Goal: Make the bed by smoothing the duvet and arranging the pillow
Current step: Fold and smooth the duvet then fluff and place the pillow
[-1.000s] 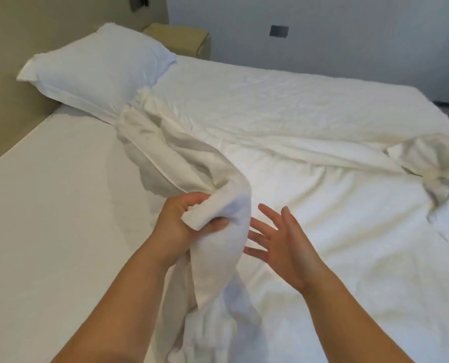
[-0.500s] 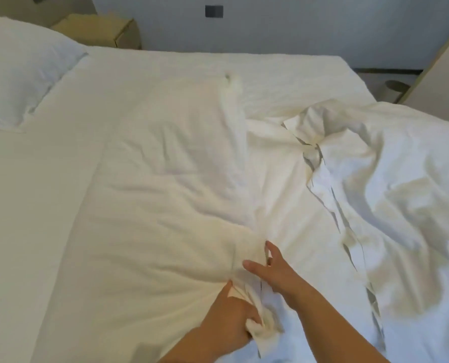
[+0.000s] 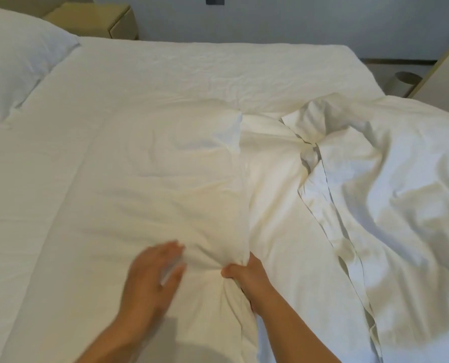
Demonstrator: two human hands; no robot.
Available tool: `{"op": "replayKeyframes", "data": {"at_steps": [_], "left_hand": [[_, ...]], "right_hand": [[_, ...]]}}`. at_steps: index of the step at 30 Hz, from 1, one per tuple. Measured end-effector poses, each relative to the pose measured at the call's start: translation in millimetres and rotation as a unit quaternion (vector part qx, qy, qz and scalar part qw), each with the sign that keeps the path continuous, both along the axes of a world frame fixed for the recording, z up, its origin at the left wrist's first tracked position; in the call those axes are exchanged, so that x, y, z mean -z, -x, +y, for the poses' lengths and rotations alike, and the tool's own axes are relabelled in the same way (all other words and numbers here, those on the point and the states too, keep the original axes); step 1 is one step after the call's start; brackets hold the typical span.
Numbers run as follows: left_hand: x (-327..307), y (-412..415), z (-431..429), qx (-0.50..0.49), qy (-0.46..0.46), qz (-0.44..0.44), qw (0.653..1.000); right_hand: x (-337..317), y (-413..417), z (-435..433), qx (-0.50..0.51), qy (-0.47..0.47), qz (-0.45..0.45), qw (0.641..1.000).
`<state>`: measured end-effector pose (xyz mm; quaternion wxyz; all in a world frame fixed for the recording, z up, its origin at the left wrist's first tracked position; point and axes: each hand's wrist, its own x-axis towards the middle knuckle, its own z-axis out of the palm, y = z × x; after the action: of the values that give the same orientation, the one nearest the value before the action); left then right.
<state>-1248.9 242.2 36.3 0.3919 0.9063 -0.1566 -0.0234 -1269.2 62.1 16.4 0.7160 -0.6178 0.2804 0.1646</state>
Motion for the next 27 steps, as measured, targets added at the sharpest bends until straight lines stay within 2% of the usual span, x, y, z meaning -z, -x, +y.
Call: {"op": "replayKeyframes", "data": {"at_steps": [2,3,6,8,11,17,22,25,27], "left_hand": [[-5,-29,4,-0.059,-0.105,-0.081,0.989],[-10,-38,2,-0.069,-0.121,-0.07,0.988],[0,-41,-22,0.008,-0.181,-0.087,0.98],[19,-36,-37,0.081,-0.243,-0.051,0.965],[50,-36,-51,0.126,-0.309,-0.048,0.942],[69,-53,-47,0.131,-0.354,-0.03,0.926],[88,-53,-41,0.126,-0.306,-0.072,0.941],[73,-74,-37,0.112,-0.224,-0.103,0.963],[59,-109,-38,0.055,-0.155,-0.159,0.974]], "right_hand": [[-22,6,-17,0.027,0.014,-0.038,0.999],[-34,10,-31,0.043,0.028,-0.056,0.997],[-56,29,-75,0.073,0.078,-0.082,0.991],[-52,43,-94,0.075,0.104,-0.054,0.99],[-28,56,-101,0.03,0.112,0.002,0.993],[-4,-3,-122,-0.006,0.121,0.021,0.992],[-17,-117,-132,0.031,0.141,-0.022,0.989],[-23,-181,-132,0.032,0.169,-0.005,0.985],[-24,-210,-130,0.032,0.175,0.003,0.984]]}}
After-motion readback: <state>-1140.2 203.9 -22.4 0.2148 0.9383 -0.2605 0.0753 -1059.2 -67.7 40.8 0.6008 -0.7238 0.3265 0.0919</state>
